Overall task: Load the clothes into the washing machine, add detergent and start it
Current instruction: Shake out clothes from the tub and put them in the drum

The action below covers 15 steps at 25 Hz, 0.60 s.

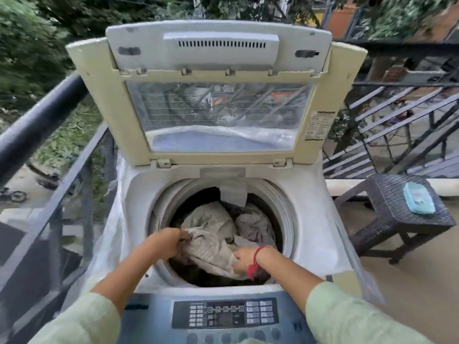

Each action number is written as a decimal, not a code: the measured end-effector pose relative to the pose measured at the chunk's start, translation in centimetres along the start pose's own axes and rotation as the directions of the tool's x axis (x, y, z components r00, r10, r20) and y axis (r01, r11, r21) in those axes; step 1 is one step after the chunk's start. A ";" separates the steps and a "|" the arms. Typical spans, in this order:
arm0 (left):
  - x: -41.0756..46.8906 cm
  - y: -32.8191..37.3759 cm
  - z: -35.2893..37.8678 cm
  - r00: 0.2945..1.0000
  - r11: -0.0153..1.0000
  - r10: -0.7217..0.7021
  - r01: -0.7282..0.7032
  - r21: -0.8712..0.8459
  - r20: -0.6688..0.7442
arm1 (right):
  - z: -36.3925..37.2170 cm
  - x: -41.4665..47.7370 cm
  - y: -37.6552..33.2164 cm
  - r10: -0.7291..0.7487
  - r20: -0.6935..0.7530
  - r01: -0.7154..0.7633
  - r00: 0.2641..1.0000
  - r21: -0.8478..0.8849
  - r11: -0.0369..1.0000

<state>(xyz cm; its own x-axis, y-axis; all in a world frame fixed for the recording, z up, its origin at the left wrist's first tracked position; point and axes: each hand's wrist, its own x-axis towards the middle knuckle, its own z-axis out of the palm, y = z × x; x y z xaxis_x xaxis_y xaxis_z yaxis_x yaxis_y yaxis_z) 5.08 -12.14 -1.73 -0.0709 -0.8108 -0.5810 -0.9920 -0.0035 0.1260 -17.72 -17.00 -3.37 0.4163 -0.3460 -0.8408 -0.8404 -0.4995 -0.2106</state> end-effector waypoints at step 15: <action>11.3 3.6 5.2 0.949 0.983 -0.165 0.181 -0.037 0.268 | 0.1 7.0 5.7 0.285 -0.078 -0.273 0.955 0.138 0.952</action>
<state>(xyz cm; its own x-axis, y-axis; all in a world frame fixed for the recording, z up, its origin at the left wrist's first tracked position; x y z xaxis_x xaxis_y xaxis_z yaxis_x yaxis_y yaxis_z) 0.14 -18.25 -12.07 0.0685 -0.6122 -0.7877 -0.9838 -0.1723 0.0484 -19.61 -22.18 -10.48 0.1850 -0.5353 -0.8242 -0.9616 -0.2717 -0.0394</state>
